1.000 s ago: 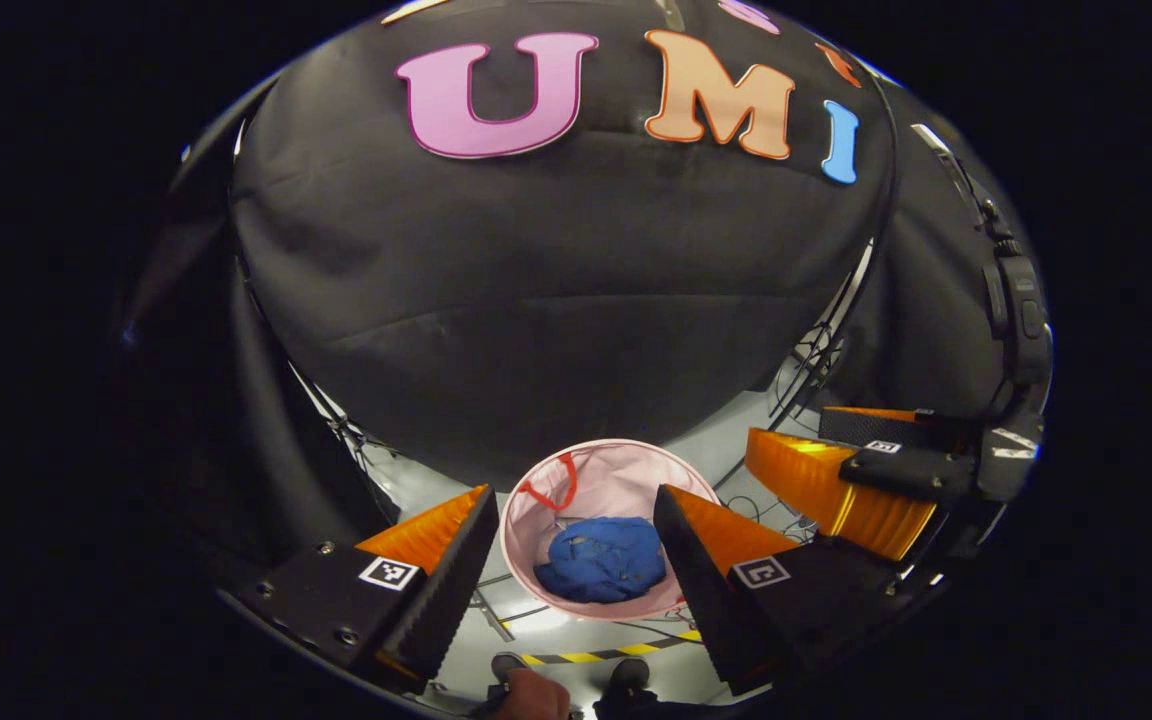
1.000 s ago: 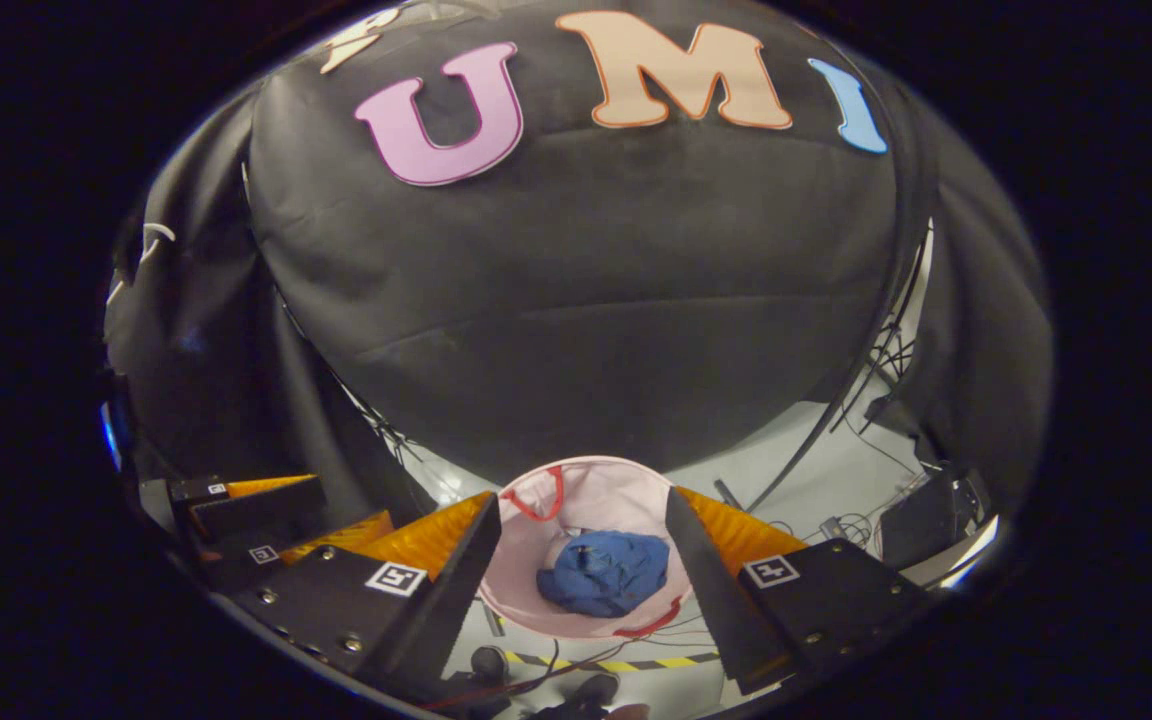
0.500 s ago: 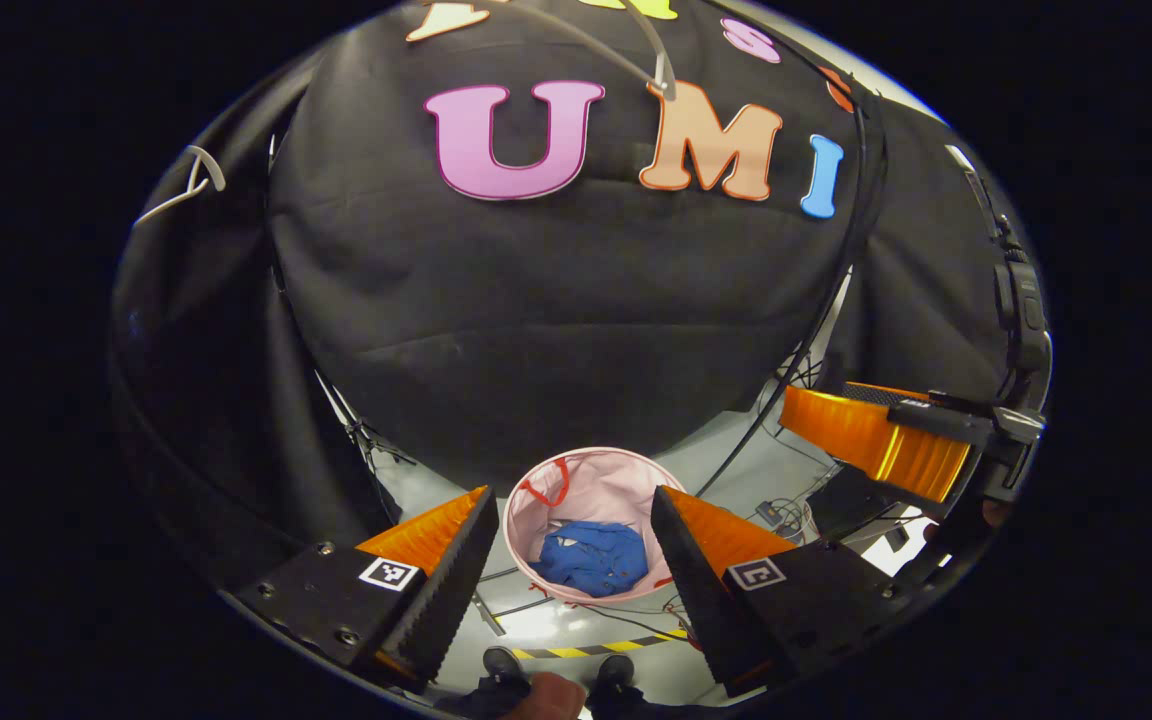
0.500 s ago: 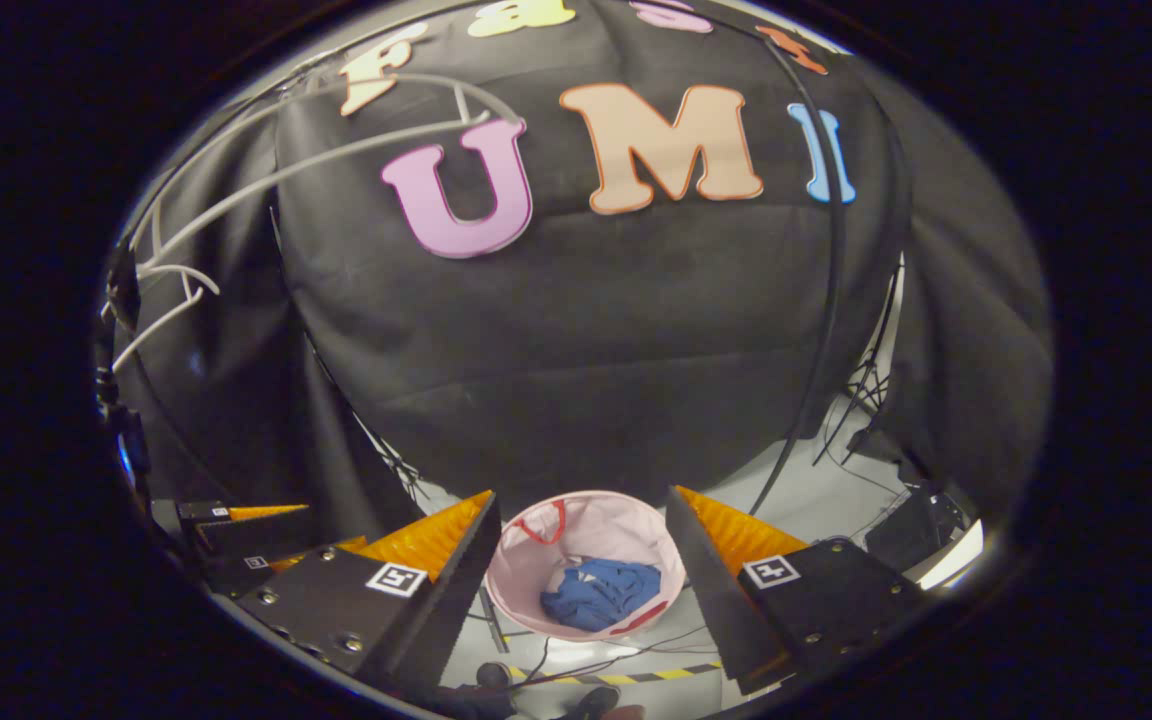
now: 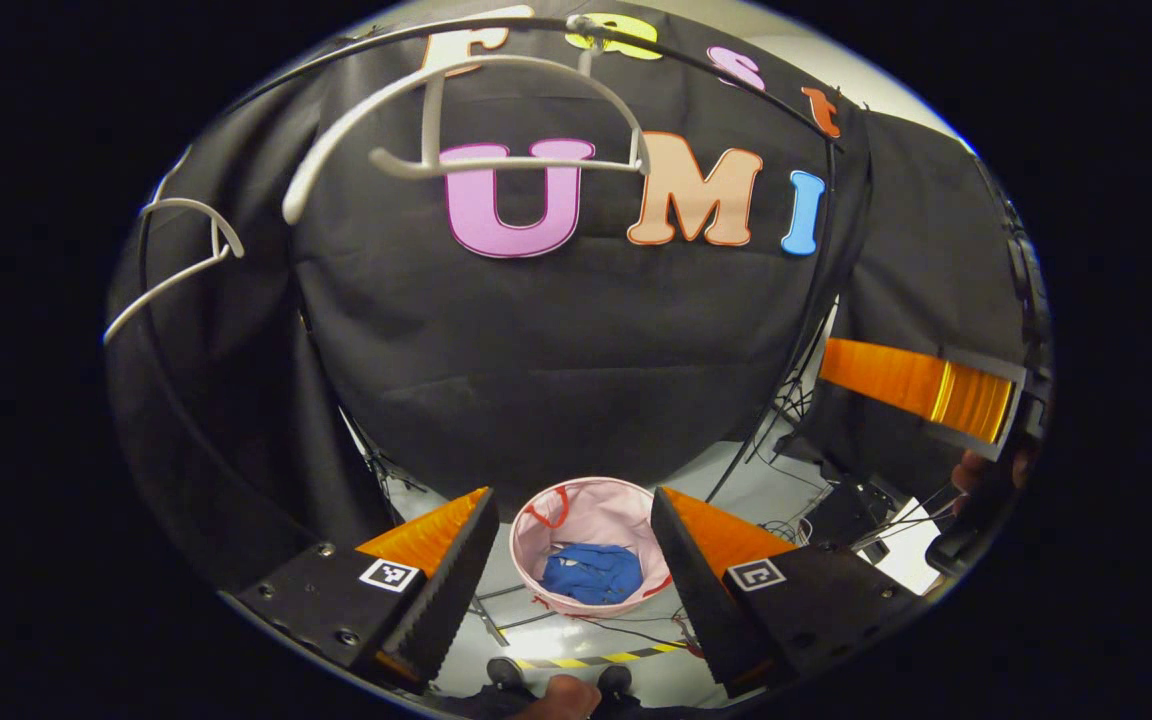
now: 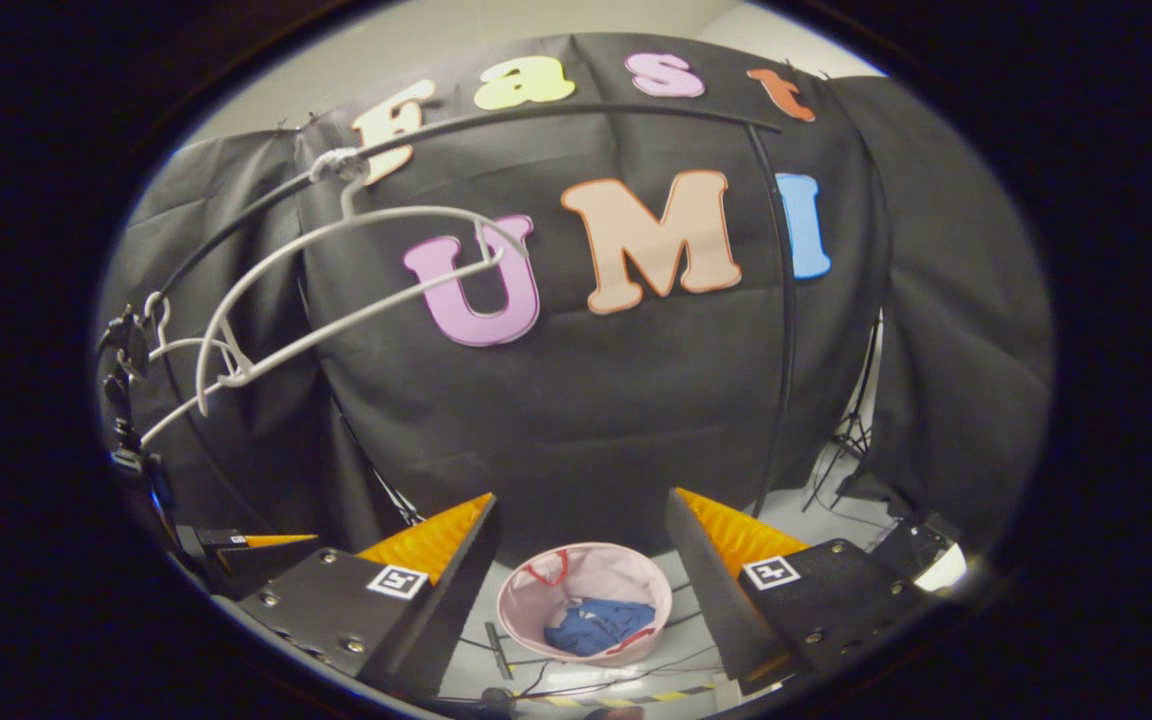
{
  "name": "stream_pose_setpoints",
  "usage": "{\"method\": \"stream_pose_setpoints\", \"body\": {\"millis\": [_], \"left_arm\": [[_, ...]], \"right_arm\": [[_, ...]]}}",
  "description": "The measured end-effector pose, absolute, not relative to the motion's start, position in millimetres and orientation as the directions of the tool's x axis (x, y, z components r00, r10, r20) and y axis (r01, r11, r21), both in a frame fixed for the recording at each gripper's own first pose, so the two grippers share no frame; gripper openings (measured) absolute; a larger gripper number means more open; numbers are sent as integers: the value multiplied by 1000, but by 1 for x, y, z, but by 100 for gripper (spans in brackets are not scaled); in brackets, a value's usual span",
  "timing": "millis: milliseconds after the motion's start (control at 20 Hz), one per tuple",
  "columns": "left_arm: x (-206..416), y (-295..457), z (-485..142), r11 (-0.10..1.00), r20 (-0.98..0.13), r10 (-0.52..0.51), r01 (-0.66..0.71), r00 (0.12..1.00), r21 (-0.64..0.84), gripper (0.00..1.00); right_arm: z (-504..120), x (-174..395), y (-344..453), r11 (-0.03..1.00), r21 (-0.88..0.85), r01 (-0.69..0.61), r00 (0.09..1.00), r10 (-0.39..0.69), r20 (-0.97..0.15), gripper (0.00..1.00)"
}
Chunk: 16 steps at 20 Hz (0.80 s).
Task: Grasp the clothes on the hanger with both hands and then place them into the laundry hamper below.
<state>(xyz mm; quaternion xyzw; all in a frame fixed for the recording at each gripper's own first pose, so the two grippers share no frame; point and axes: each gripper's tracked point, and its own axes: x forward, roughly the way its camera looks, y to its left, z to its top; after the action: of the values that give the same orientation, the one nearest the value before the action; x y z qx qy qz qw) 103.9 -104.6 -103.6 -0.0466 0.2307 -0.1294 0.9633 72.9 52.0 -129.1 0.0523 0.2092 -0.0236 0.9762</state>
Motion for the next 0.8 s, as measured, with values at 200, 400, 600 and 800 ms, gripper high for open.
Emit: {"method": "stream_pose_setpoints", "body": {"millis": [200,400,600,800], "left_arm": [[99,-107,-58,959,-353,-282,253,892,-129,95],[96,-110,-3,964,-232,-265,249,936,-97,93],[84,-109,66,964,-68,-242,232,968,-133,95],[77,-99,114,986,105,-157,162,982,-42,93]], "right_arm": [[-80,63,47,996,58,70,948,-48,-313,100],[-47,57,38,995,84,60,969,-38,-243,98],[-29,49,33,999,35,9,987,-3,-161,98],[-14,40,36,999,13,-37,994,39,-103,99]]}}
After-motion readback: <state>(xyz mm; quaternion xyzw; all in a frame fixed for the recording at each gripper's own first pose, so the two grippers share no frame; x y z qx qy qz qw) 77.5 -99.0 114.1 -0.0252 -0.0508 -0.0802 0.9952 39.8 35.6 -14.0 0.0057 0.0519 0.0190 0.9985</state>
